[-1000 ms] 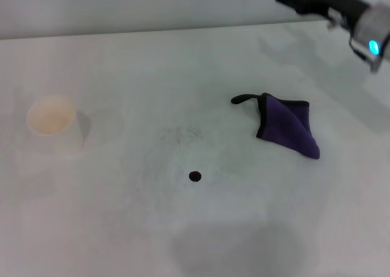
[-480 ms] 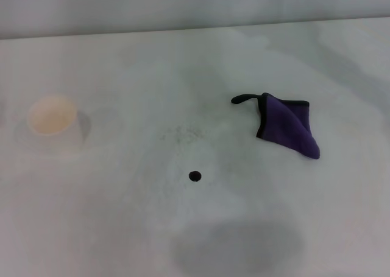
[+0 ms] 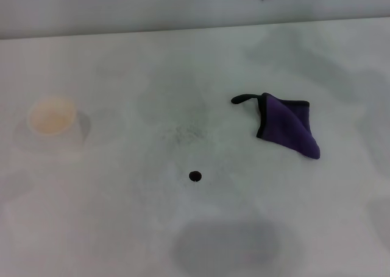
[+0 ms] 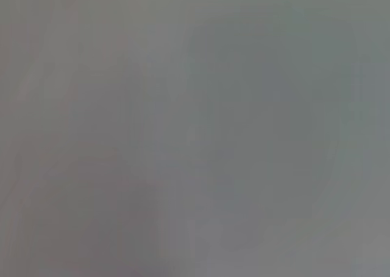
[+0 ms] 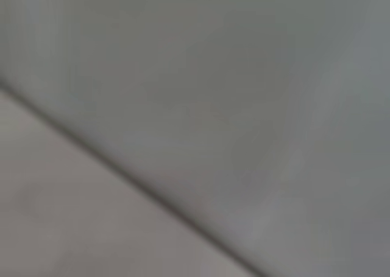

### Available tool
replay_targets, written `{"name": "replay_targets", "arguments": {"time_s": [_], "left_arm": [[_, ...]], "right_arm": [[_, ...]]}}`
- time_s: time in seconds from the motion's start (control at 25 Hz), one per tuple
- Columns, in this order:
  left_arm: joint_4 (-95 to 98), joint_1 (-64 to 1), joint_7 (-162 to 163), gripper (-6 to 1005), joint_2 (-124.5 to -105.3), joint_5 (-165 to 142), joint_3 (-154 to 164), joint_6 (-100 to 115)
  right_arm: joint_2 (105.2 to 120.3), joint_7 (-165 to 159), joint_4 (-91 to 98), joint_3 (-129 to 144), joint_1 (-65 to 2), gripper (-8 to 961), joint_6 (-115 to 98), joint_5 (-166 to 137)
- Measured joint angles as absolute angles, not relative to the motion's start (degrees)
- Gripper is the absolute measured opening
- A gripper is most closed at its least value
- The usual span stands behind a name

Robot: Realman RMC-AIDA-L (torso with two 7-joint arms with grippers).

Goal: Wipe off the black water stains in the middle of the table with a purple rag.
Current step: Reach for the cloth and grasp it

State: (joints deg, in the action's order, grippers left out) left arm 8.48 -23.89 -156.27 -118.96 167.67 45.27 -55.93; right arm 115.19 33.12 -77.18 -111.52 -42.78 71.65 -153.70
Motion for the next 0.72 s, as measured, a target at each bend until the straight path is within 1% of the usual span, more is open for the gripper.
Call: {"name": "replay_targets", "arguments": {"time_s": [0.2, 0.44, 0.72], "left_arm": [[7.59, -23.97, -156.07, 889, -119.0, 167.63, 49.34, -55.77], [7.83, -23.99, -156.53, 888, -118.94, 167.61, 56.1, -55.75], [7.91, -23.99, -156.84, 887, -119.06, 167.52, 60.0, -56.26]], "right_arm": [[115.0, 34.0, -76.88, -106.61, -39.86, 854, 75.65, -155.81], [115.24, 33.99, -76.82, -102.79, -37.58, 855, 79.68, -157.1], [115.41, 28.88, -76.17, -96.51, -36.81, 855, 78.93, -157.15]]}}
